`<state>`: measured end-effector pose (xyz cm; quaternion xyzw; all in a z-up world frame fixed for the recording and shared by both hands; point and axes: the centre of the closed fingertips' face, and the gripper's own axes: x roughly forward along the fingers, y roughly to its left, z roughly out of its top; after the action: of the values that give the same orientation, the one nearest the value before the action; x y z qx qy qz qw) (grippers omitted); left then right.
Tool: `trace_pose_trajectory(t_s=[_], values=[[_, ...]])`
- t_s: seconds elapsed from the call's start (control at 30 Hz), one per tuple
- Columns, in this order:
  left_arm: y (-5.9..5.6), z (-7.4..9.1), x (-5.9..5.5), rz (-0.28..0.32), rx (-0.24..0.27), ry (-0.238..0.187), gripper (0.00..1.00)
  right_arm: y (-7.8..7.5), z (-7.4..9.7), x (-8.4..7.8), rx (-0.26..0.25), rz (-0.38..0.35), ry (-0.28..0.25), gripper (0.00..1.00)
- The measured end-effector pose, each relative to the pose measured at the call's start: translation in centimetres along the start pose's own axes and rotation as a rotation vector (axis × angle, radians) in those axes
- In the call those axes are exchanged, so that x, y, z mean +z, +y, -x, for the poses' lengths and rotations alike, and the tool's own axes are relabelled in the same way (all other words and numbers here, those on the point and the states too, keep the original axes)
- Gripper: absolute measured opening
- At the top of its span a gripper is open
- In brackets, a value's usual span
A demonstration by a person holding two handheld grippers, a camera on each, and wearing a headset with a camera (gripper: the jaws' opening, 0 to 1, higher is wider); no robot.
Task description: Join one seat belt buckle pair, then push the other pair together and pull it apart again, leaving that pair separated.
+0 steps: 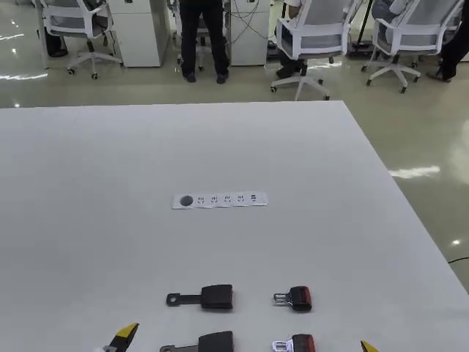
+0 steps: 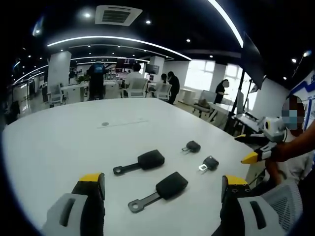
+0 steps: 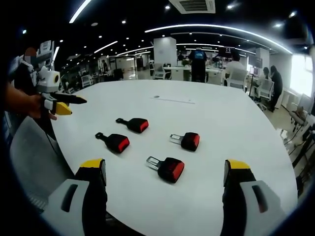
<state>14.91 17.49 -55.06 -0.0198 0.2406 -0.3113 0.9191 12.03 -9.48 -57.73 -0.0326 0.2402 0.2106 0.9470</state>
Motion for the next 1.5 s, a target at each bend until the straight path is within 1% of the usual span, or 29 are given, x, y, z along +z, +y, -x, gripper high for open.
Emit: trace_pose_trajectory(t_s=[0.1, 0.2, 0.3, 0.57, 0.6, 0.67, 0.87, 1.07, 1.1, 1.13, 1.27, 1.4, 1.5], values=[[0.17, -0.09, -0.24, -0.001, -0.003, 0.000, 1.00, -0.08, -0.01, 0.01, -0.002, 0.000, 0.000, 0.99], [0.37, -0.15, -0.45, 0.000, -0.004, -0.001, 1.00, 0.15, 0.10, 0.25, -0.002, -0.001, -0.001, 0.99], [0.29, -0.08, -0.36, -0.001, -0.005, -0.003, 1.00, 0.06, 0.07, 0.09, -0.002, 0.001, -0.001, 0.99], [0.10, 0.14, -0.36, -0.001, -0.004, -0.003, 1.00, 0.24, 0.24, 0.35, -0.002, 0.003, -0.003, 0.99], [0.09, 0.15, -0.37, -0.001, -0.003, -0.002, 1.00, 0.42, 0.35, 0.58, -0.002, 0.003, -0.003, 0.99], [0.30, 0.15, -0.52, -0.001, -0.002, -0.003, 1.00, 0.55, 0.40, 0.63, 0.000, 0.003, 0.000, 0.99], [0.42, 0.18, -0.60, -0.001, -0.001, -0.005, 1.00, 0.71, 0.53, 0.84, 0.000, 0.004, 0.000, 0.99], [-0.05, 0.36, -0.42, -0.003, 0.000, -0.005, 1.00, 0.66, 0.60, 0.72, 0.000, 0.004, 0.001, 0.99], [-0.42, 0.45, -0.17, -0.005, 0.000, -0.004, 1.00, 0.60, 0.60, 0.62, -0.001, 0.004, 0.002, 0.99], [-0.55, 0.47, -0.11, -0.005, -0.001, -0.004, 1.00, 0.54, 0.59, 0.51, 0.000, 0.003, 0.003, 0.99], [-0.28, 0.48, -0.42, -0.004, 0.000, -0.003, 1.00, 0.50, 0.65, 0.42, 0.000, 0.004, 0.002, 0.99], [-0.53, 0.56, -0.20, -0.007, -0.001, -0.002, 1.00, 0.48, 0.69, 0.28, 0.001, 0.005, 0.005, 0.99], [-0.34, 0.54, -0.34, -0.005, -0.001, -0.004, 1.00, 0.56, 0.76, 0.35, 0.001, 0.007, 0.005, 0.99]])
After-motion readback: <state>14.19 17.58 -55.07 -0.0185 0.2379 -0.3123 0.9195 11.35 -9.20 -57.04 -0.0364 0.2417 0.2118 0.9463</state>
